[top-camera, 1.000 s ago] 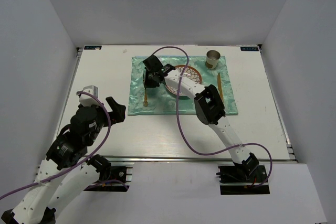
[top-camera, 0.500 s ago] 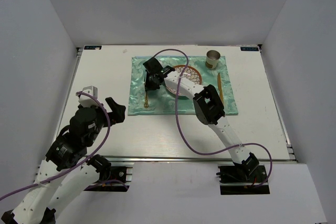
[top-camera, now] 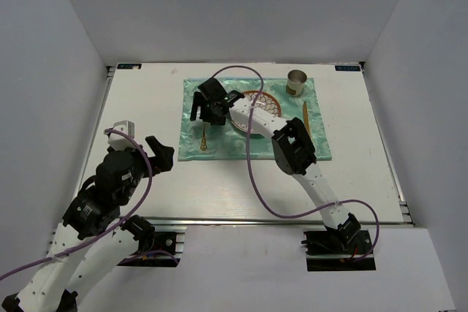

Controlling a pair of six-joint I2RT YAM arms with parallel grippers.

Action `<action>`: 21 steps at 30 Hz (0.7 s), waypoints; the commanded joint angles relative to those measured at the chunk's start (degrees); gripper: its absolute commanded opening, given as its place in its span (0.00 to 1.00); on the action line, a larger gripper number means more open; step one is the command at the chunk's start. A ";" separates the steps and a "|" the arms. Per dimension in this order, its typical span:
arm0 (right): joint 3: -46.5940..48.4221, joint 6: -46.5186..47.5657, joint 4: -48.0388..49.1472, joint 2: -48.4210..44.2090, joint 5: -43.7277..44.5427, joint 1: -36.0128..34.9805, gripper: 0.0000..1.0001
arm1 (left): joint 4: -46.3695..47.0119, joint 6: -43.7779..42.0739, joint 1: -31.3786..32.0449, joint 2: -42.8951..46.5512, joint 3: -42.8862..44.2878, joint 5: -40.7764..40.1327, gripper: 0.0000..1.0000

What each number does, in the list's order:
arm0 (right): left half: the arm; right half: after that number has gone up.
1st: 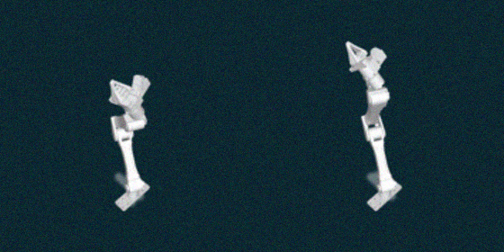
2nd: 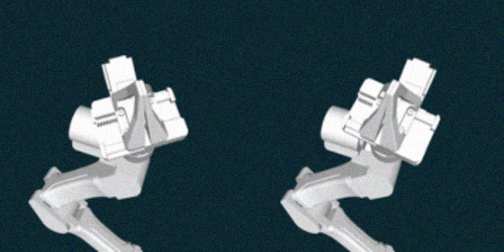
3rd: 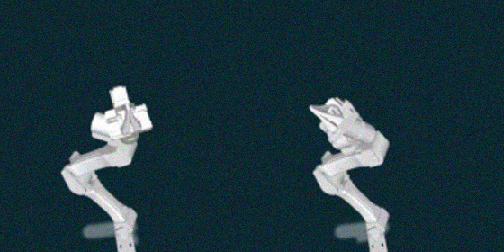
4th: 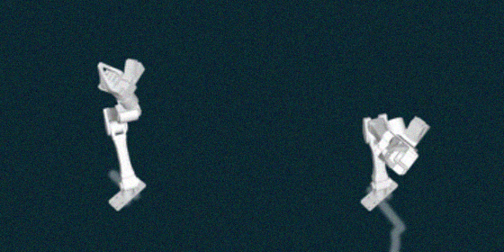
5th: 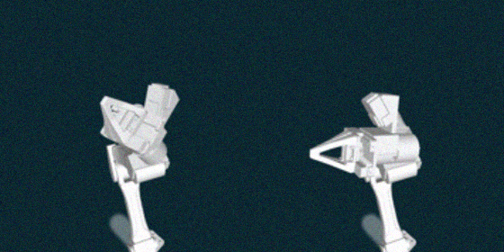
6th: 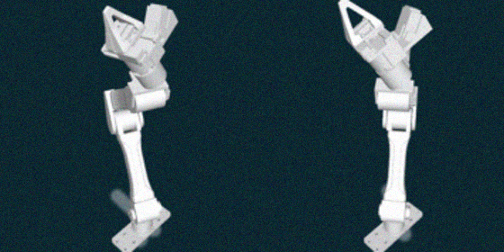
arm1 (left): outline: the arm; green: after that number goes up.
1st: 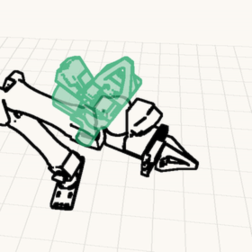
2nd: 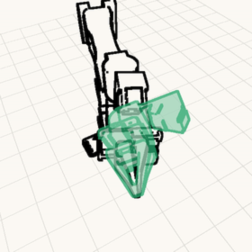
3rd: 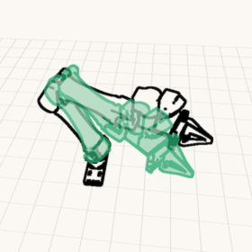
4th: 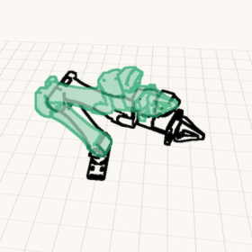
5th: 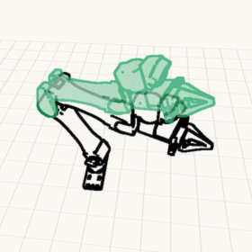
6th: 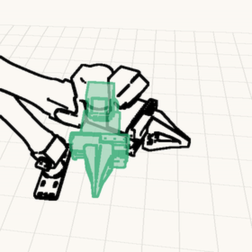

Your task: Set the dinner table for one person

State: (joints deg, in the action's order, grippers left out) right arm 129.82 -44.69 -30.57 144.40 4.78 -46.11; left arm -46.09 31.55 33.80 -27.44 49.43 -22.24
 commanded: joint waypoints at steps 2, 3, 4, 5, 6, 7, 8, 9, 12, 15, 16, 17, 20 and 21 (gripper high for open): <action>-4.46 3.09 -1.95 -17.96 3.74 0.05 0.89 | -1.37 1.40 -0.40 1.77 0.58 -3.51 0.98; -6.92 4.51 -2.65 -21.32 4.79 0.31 0.89 | -1.55 1.58 -0.40 1.69 0.75 -4.21 0.98; -10.34 6.00 -3.44 -24.83 8.11 0.32 0.89 | -2.07 1.85 -0.40 1.25 1.19 -5.96 0.98; -14.73 7.67 -4.49 -29.13 9.97 0.49 0.89 | -2.77 2.37 0.55 -0.58 1.80 -6.84 0.98; -26.34 11.69 -4.33 -38.92 12.16 0.75 0.89 | -5.13 3.51 0.56 -2.07 4.16 -7.72 0.98; -32.98 13.21 -3.89 -43.89 18.19 0.49 0.89 | -7.50 4.21 0.56 -3.92 5.92 -8.43 0.98; -39.32 14.87 -2.84 -54.64 20.69 0.58 0.89 | -12.84 6.05 -0.39 -8.29 8.03 -9.83 0.98; -45.21 15.50 -2.92 -60.06 22.63 0.49 0.89 | -14.98 6.59 -0.40 -10.07 11.71 -10.62 0.98; -58.96 15.07 -10.27 -77.61 31.14 0.58 0.89 | -21.93 8.44 0.12 -14.47 17.08 -13.79 0.98; -62.58 13.23 -21.67 -89.50 36.51 0.58 0.89 | -26.15 8.35 0.12 -15.53 20.17 -15.20 0.98; -62.67 12.53 -24.42 -91.55 37.40 0.49 0.89 | -27.38 8.44 0.12 -15.71 22.09 -15.55 0.98; -62.41 12.00 -28.98 -94.97 38.02 0.49 0.89 | -29.39 8.79 0.12 -15.89 23.07 -16.42 0.98; -60.48 10.33 -33.67 -99.64 38.64 0.41 0.89 | -33.18 9.32 0.12 -15.71 26.15 -16.96 0.98; -59.86 9.97 -36.12 -100.44 38.56 0.67 0.89 | -33.80 9.32 0.12 -15.45 26.85 -16.52 0.98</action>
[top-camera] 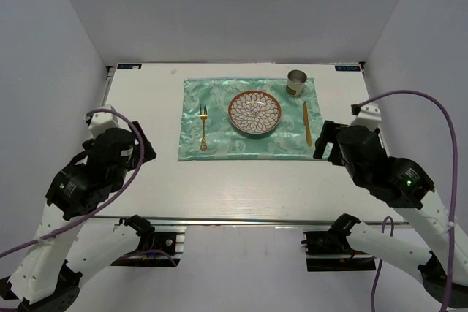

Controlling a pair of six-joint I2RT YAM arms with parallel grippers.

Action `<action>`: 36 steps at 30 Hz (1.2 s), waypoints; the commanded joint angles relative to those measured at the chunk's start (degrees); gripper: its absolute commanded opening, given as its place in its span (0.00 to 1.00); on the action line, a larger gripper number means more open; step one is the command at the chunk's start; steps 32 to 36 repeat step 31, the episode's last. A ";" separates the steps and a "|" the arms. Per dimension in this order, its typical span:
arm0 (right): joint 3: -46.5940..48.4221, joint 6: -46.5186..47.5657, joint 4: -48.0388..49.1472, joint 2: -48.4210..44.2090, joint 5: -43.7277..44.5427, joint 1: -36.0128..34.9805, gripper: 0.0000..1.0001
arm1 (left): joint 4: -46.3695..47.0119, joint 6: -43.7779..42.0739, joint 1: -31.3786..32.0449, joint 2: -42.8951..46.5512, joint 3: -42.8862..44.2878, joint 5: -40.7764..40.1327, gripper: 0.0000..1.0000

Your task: Set the dinner table for one person

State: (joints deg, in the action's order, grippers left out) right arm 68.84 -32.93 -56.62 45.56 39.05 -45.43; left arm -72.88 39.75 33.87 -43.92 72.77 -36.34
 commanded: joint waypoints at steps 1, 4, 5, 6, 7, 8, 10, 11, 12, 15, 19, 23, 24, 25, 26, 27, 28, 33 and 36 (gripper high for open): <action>1.56 -1.88 -11.31 -2.22 4.02 -0.18 0.89 | -7.71 1.12 0.06 1.64 5.17 -2.07 0.98; 2.09 -2.49 -16.31 -4.25 4.46 -0.18 0.89 | -8.15 -1.24 -0.64 3.40 6.68 0.91 0.98; 2.35 -3.19 -17.29 -5.38 4.81 -0.19 0.89 | -8.24 -2.38 -0.64 3.84 7.29 1.53 0.98; 2.96 -3.20 -17.90 -6.61 3.16 -0.19 0.89 | -8.15 -2.83 -0.64 4.10 7.38 2.75 0.98; 3.58 -0.76 -17.65 -7.58 1.66 -0.36 0.89 | -8.24 -3.27 -0.64 4.63 7.38 3.02 0.98; 4.54 -0.73 -18.34 -8.98 1.30 -0.19 0.89 | -8.15 -3.71 -0.64 4.98 7.30 3.37 0.98; 6.65 1.36 -18.44 -11.18 0.95 -0.28 0.89 | -8.15 -3.80 -0.12 5.86 7.30 3.64 0.98; 7.09 1.72 -18.53 -11.80 0.77 -0.01 0.89 | -8.15 -3.89 -0.12 6.04 7.21 3.55 0.98; 7.19 1.81 -18.53 -12.59 0.07 -0.10 0.89 | -8.15 -3.89 0.40 6.13 7.21 3.38 0.98; 6.31 1.11 -18.53 -14.71 -0.64 -0.10 0.89 | -8.07 -4.06 0.41 5.52 7.12 3.55 0.98; 6.48 1.02 -18.44 -14.63 -0.38 -0.10 0.89 | -8.07 -4.06 0.41 4.63 6.86 3.38 0.98; 6.40 0.94 -18.53 -13.48 0.93 -0.01 0.89 | -8.15 -3.98 0.41 4.72 6.77 2.85 0.98; 6.31 0.50 -18.44 -13.31 1.20 -0.18 0.89 | -8.07 -3.98 0.41 4.98 6.77 2.76 0.98; 5.96 0.32 -18.53 -13.04 1.38 -0.19 0.89 | -8.07 -3.89 0.41 5.16 6.77 2.76 0.98; 5.78 -0.11 -18.44 -12.87 1.64 -0.19 0.89 | -8.07 -3.97 0.41 5.51 6.68 2.85 0.98; 5.52 -0.21 -18.53 -12.78 1.65 -0.19 0.89 | -8.07 -3.98 0.41 5.69 6.59 2.76 0.98; 5.34 -0.38 -18.44 -12.69 1.65 -0.19 0.89 | -8.07 -3.89 0.41 5.95 6.51 2.68 0.98; 5.34 -0.64 -18.44 -12.51 1.91 -0.10 0.89 | -8.07 -3.89 0.41 6.22 6.42 2.59 0.98; 5.34 -0.64 -18.44 -12.51 1.91 -0.10 0.89 | -8.07 -3.89 0.41 6.22 6.42 2.59 0.98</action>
